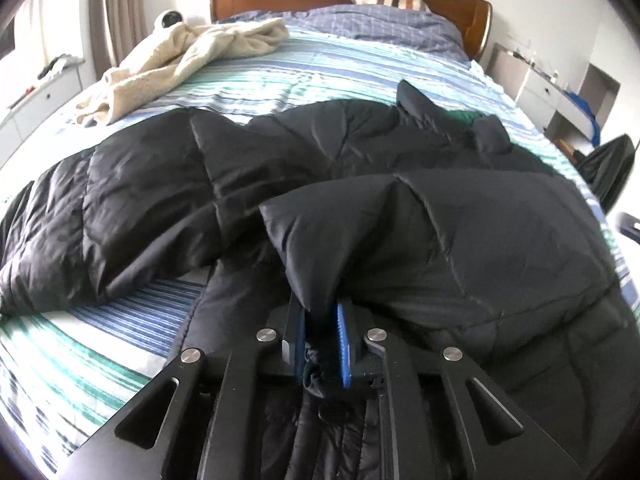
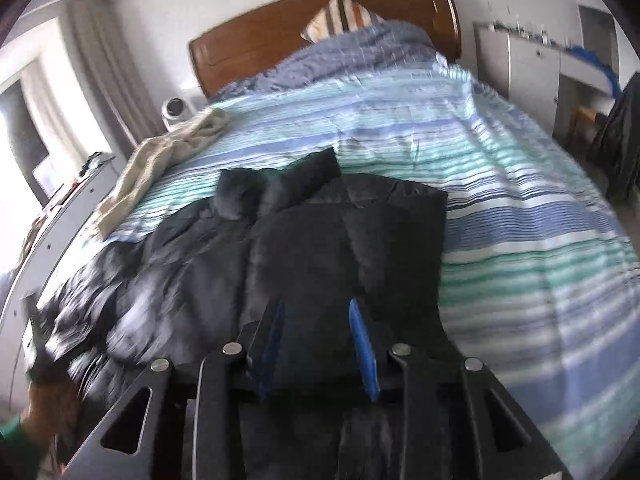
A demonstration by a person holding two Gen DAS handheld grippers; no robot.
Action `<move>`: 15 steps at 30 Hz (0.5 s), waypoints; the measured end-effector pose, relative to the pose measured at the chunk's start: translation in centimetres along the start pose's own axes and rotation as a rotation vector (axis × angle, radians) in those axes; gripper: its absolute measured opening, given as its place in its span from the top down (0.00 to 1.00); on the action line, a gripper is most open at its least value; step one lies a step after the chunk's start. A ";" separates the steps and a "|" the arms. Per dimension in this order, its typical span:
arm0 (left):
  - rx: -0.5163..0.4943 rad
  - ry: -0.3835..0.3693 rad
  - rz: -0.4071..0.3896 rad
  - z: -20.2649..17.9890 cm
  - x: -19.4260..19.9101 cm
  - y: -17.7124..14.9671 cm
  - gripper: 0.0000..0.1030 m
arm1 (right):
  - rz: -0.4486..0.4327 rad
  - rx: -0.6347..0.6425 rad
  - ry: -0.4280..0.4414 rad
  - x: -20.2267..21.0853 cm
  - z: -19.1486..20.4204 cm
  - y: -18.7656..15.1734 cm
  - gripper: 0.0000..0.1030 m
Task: Fold large clothes
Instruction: 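Fold the hem toward the collar with the left gripper while the right gripper folds alongside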
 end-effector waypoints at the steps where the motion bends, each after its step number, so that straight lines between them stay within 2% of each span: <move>1: -0.001 0.001 -0.001 0.2 -0.5 0.0 0.87 | 0.063 -0.003 -0.024 -2.3 -0.1 -0.3 0.67; 2: -0.001 -0.006 -0.002 0.3 -0.8 -0.1 0.86 | 0.153 0.001 -0.032 -5.1 -0.1 -1.2 0.70; 3: -0.002 -0.017 -0.001 0.6 -1.1 0.2 0.85 | 0.184 -0.003 -0.019 -6.3 -0.2 -1.8 0.70; 6: -0.009 -0.018 -0.010 0.8 -1.6 0.3 0.85 | 0.207 -0.008 -0.018 -6.9 -0.1 -1.6 0.70; 9: -0.006 -0.028 -0.022 0.9 -1.9 0.0 0.85 | 0.302 0.069 -0.038 -6.8 0.4 0.9 0.70; 12: 0.006 -0.042 -0.028 1.1 -1.9 -0.1 0.85 | 0.180 0.077 -0.065 -5.0 0.3 5.0 0.70; 15: 0.005 -0.042 -0.029 1.1 -1.9 -0.3 0.85 | 0.089 -0.021 -0.056 -5.5 -0.5 8.5 0.70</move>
Point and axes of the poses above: each gripper's, at about its wrist camera, not at the fingertips, and x roughly against the way its jaws point, z to its left, y to its top, the point moved 1 cm from there along -x, roughly the way its jaws point, and after that the axes turned 13 degrees about -y, right-handed, at the moved point
